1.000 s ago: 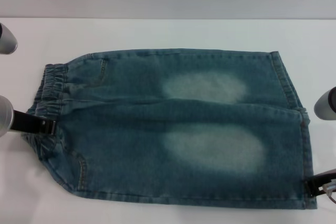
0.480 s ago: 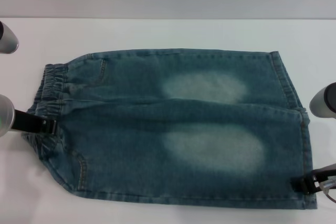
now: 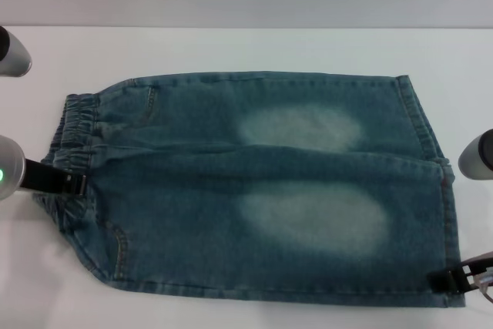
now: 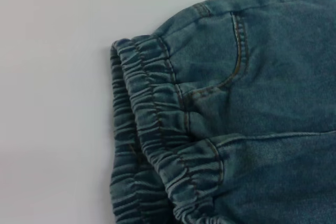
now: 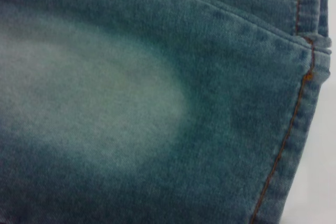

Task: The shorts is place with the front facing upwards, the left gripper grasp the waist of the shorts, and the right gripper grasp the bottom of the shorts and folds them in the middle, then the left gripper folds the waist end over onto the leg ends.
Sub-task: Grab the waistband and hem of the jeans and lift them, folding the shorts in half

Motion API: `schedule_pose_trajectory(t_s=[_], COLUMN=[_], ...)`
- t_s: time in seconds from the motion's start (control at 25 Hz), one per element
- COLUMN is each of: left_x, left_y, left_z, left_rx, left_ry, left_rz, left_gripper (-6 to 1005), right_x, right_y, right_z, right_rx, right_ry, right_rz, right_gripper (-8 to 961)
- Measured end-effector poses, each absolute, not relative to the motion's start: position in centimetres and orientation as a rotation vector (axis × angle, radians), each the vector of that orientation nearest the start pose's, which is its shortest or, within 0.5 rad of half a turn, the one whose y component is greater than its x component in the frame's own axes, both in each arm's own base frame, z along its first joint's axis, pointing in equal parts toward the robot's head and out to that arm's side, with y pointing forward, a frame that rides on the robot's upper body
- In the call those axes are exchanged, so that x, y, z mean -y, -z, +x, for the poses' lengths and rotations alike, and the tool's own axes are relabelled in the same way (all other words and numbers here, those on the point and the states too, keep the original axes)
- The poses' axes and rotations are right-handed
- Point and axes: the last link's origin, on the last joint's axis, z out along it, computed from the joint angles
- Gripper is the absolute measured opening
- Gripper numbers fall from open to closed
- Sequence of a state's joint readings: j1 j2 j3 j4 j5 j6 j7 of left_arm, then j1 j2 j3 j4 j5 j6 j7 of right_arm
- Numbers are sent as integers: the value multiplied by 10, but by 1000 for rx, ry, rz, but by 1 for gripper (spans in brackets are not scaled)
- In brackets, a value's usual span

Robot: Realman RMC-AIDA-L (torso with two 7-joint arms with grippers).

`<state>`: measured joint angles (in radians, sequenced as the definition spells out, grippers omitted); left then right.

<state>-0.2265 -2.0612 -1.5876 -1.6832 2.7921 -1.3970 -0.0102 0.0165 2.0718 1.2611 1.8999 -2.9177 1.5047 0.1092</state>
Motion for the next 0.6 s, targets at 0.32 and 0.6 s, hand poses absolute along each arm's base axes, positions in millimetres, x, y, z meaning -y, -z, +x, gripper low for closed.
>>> schedule_pose_trajectory(t_s=[0.32, 0.6], left_x=[-310, -311], left_y=[-31, -30], left_z=[-234, -234], left_rx=[1371, 1370], left_ry=[-303, -303], left_rz=[-1962, -1963], left_gripper=[86, 86], right_x=[-233, -234], right_y=[11, 12], right_z=[228, 228], right_rx=[-1347, -1345], right_ry=[540, 543], right_rz=[-2036, -2039], right_gripper=[602, 602])
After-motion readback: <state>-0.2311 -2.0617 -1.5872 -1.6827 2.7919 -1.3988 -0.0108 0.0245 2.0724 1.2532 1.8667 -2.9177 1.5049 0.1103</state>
